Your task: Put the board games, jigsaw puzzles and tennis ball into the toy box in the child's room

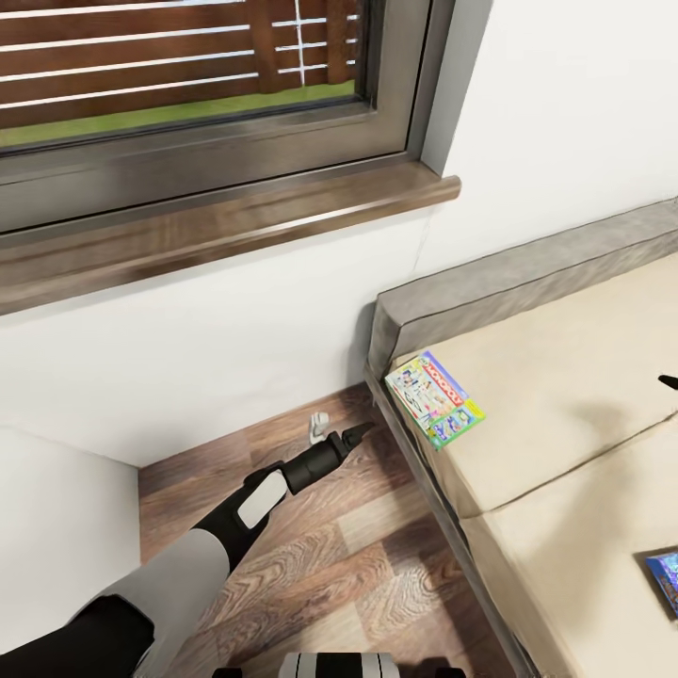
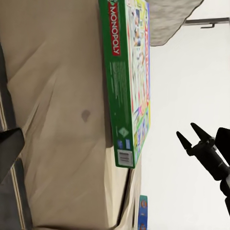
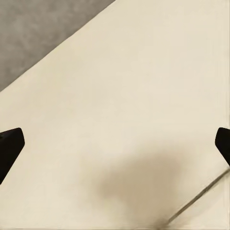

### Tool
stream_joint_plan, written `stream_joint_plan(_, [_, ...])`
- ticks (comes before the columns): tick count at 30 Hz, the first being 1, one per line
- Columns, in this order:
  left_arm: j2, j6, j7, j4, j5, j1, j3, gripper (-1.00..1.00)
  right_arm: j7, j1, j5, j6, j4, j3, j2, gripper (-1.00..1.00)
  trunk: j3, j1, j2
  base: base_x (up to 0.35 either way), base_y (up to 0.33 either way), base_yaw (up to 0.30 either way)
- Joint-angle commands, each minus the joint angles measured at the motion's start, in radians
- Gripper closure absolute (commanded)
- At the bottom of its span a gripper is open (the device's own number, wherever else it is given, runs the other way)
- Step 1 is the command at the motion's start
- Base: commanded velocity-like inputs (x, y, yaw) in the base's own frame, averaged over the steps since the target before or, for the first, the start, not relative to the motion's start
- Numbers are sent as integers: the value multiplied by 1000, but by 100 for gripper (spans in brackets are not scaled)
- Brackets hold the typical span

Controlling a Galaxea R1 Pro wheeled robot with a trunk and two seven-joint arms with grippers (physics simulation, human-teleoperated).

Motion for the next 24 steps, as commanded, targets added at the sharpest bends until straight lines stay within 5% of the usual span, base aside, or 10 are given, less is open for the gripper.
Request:
stream_joint_plan(1, [1, 9, -2, 1, 10, -1, -3, -100, 2, 5, -4, 6, -6, -1, 1, -100, -1, 0, 0, 0, 0, -211])
stream_joint_plan(11, [2, 8, -3, 2, 10, -3, -4, -100, 2, 27, -7, 17, -45, -1, 7, -100, -1, 0, 0, 0, 0, -176])
stream_joint_plan(24, [3, 6, -2, 3, 10, -3, -4, -100, 2, 33, -8, 29, -57, -1, 12, -100, -1, 0, 0, 0, 0, -41])
